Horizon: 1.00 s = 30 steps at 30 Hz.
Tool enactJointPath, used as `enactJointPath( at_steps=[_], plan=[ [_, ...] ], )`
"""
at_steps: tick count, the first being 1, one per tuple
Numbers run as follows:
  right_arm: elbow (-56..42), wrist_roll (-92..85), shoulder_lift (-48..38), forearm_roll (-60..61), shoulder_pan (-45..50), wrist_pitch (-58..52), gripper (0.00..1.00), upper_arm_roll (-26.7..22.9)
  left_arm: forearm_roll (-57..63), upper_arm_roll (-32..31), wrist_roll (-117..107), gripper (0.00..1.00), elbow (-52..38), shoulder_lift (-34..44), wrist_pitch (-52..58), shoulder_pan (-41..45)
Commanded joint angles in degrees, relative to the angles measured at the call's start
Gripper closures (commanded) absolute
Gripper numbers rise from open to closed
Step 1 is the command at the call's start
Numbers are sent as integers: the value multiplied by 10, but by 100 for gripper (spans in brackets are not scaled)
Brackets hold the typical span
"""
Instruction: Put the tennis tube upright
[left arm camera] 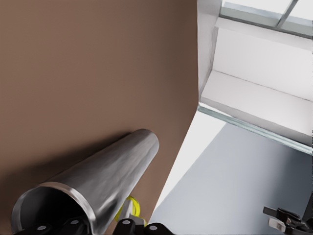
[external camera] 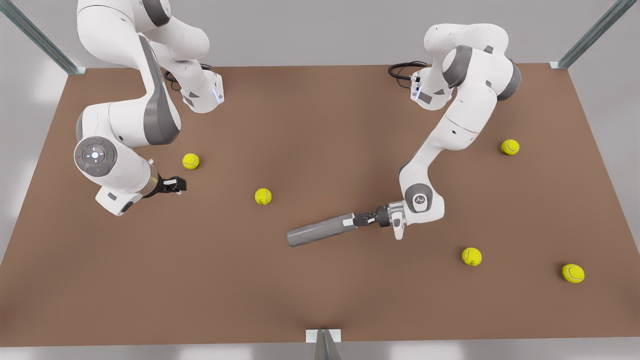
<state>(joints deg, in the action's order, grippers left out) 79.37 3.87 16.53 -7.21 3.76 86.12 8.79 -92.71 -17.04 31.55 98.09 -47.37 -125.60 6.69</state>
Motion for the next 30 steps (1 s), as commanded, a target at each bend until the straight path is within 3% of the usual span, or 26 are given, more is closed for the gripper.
enactJointPath(
  at_steps=[1, 3, 20, 30],
  plan=[
    [0, 0, 0, 0, 0, 0, 0, 0, 1, 0, 0, 75, 0, 0, -1, 0],
    [0, -1, 0, 0, 0, -1, 0, 0, 1, -1, 0, 79, 0, 0, -1, 0],
    [0, 0, 0, 0, 0, -1, 0, 0, 6, 1, -19, 79, 3, 33, -1, 0],
    [0, 0, 0, 0, 0, -1, 0, 0, 100, 28, -127, 79, 45, 121, -2, 0]
  ],
)
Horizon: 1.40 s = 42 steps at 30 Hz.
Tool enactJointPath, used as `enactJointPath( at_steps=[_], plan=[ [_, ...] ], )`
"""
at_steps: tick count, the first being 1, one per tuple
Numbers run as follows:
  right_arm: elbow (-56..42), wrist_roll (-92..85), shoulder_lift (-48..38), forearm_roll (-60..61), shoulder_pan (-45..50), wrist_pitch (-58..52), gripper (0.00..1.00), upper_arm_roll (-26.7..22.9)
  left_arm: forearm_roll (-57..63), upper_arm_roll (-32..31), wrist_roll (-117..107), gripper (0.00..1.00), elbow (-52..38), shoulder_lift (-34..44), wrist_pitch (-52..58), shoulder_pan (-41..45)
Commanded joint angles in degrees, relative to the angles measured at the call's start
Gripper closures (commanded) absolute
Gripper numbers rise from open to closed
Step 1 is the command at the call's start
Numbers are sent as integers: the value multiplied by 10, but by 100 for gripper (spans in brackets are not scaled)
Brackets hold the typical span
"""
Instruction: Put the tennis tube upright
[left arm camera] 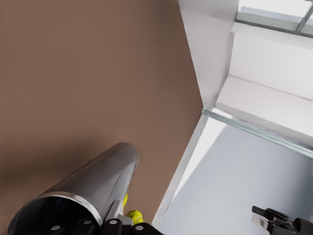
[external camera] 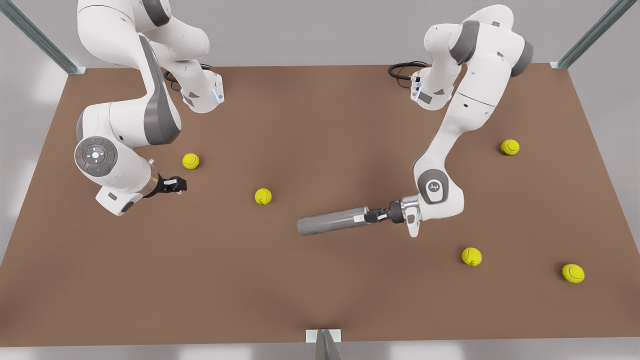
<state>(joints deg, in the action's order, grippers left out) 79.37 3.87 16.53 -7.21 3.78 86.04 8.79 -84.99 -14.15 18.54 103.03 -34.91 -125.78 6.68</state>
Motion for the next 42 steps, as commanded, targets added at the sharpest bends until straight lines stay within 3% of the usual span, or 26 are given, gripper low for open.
enactJointPath(
  at_steps=[1, 3, 9, 18, 30, 42],
  plan=[
    [0, 0, 0, 0, 0, 0, 0, 0, 23, 3, -2, 79, 2, 4, 0, 0],
    [0, 0, 0, 0, 0, 0, 0, 0, 24, 7, -11, 79, 13, 24, 0, 0],
    [0, 0, 0, 0, 0, 0, 0, 0, 174, 27, -125, 79, 18, 73, 5, 0],
    [0, 0, 2, -1, 3, 1, 0, 1, 446, 80, -224, 79, 12, 146, 74, -9],
    [0, -3, 1, 57, -22, 1, 0, -1, 770, 91, -301, 79, 1, 230, 91, -38],
    [-1, 6, -5, 55, -39, -33, 0, -3, 849, 90, -326, 79, -14, 205, 133, -41]
  ],
)
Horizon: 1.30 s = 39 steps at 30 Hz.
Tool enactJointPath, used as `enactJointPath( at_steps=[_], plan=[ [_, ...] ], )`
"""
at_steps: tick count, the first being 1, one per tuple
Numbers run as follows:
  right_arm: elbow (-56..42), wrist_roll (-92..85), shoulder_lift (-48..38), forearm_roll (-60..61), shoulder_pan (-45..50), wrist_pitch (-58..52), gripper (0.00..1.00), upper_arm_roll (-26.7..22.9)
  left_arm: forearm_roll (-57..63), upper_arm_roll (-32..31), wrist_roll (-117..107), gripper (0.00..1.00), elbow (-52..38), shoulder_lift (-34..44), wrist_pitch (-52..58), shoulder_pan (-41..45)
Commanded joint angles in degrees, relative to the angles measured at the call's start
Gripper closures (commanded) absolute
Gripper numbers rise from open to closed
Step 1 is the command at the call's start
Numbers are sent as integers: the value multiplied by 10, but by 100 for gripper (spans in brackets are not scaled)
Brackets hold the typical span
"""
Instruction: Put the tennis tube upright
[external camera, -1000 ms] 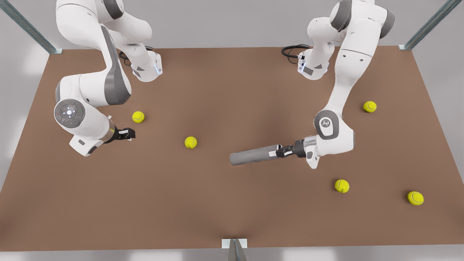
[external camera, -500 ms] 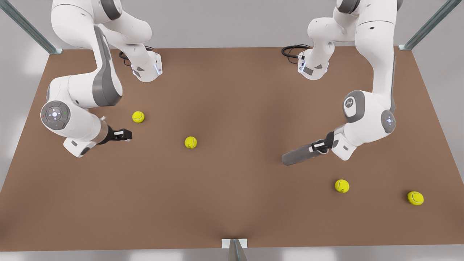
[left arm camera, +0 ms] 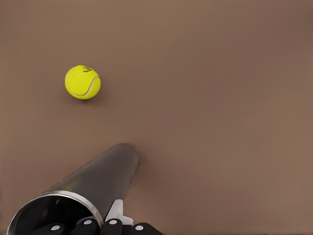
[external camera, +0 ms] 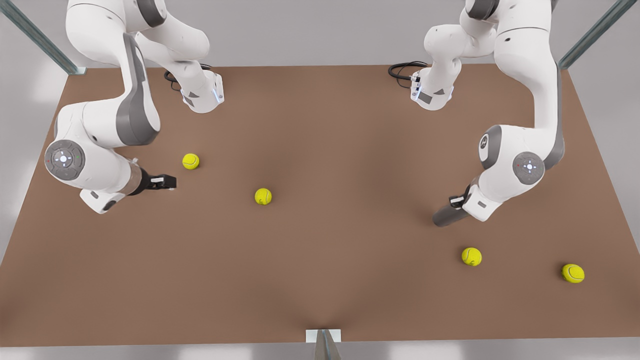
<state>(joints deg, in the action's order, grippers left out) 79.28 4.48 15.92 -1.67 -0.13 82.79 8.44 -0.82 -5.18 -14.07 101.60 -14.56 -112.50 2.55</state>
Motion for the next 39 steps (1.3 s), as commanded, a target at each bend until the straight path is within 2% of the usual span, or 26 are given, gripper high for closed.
enactJointPath(
  at_steps=[1, 11, 12, 13, 14, 35, 39],
  plan=[
    [0, 0, 0, -1, 0, -1, 0, 0, 7, 0, 0, 79, 0, -1, 0, 0],
    [-8, -7, 2, -7, 2, -3, 0, 3, 7, 0, 5, 79, 0, -17, 0, -4],
    [-9, -7, 2, -8, 2, -7, 0, 3, 7, 0, 5, 56, 0, -18, 0, -4],
    [-11, -7, 2, -8, 3, -8, 0, 3, 7, 0, 5, 21, -1, -18, 1, -4],
    [-11, -6, 3, -8, 3, -11, 0, 3, 7, 0, 5, 0, -1, -18, 1, -4],
    [-11, -7, 3, -9, 3, -12, 0, 3, 7, 0, 2, 0, -20, -7, 46, -4],
    [-11, -7, 3, -9, 5, -12, 0, 3, 8, -2, 6, 0, -111, -9, 137, -17]
  ],
)
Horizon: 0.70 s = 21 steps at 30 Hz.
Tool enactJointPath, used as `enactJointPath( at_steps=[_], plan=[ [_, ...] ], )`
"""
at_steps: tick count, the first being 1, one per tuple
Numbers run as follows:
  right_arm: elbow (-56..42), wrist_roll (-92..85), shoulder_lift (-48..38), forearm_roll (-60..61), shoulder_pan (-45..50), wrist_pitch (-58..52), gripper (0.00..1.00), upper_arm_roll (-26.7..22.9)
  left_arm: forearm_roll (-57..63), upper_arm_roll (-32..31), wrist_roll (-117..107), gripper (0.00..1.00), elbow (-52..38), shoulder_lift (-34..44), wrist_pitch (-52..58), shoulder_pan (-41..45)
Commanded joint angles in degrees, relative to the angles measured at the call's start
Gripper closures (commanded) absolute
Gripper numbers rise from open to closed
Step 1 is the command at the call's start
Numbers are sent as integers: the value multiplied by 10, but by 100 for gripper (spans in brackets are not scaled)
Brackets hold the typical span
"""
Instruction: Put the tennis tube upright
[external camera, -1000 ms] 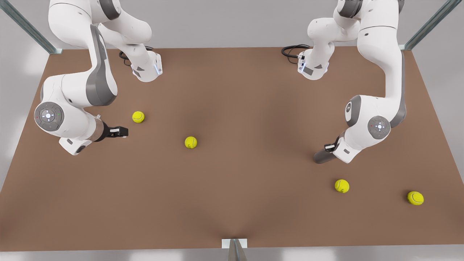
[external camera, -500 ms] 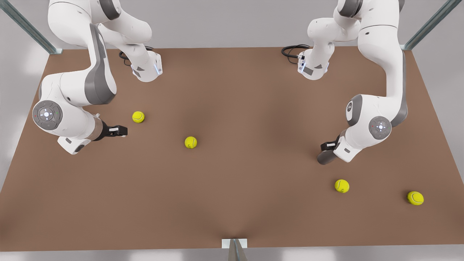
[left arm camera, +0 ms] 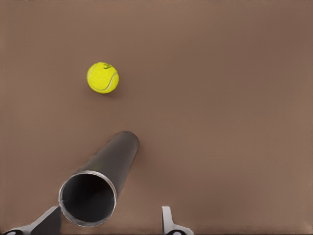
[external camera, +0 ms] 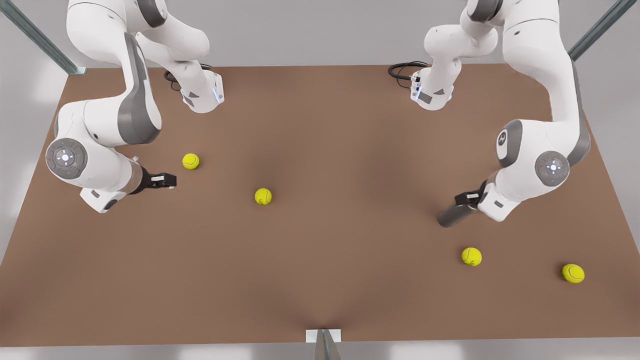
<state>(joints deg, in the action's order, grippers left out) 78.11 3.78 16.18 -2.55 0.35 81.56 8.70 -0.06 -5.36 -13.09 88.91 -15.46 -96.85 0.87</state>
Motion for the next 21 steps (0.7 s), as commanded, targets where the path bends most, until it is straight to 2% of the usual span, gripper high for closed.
enactJointPath(
  at_steps=[1, 4, 10, 21],
  plan=[
    [0, 0, 0, 0, 0, 0, 0, 0, 1, 0, 3, 0, -10, 0, 14, 0],
    [0, 0, 0, 0, 0, 0, 0, 0, 2, 0, 42, 0, -80, 9, 99, -3],
    [-1, 0, 0, 0, 0, 0, 0, 0, 16, 0, 41, 0, -78, 48, 104, -1],
    [-1, -1, 0, -8, 5, 0, 0, 1, 15, -1, 42, 0, -73, 43, 104, -1]
  ],
)
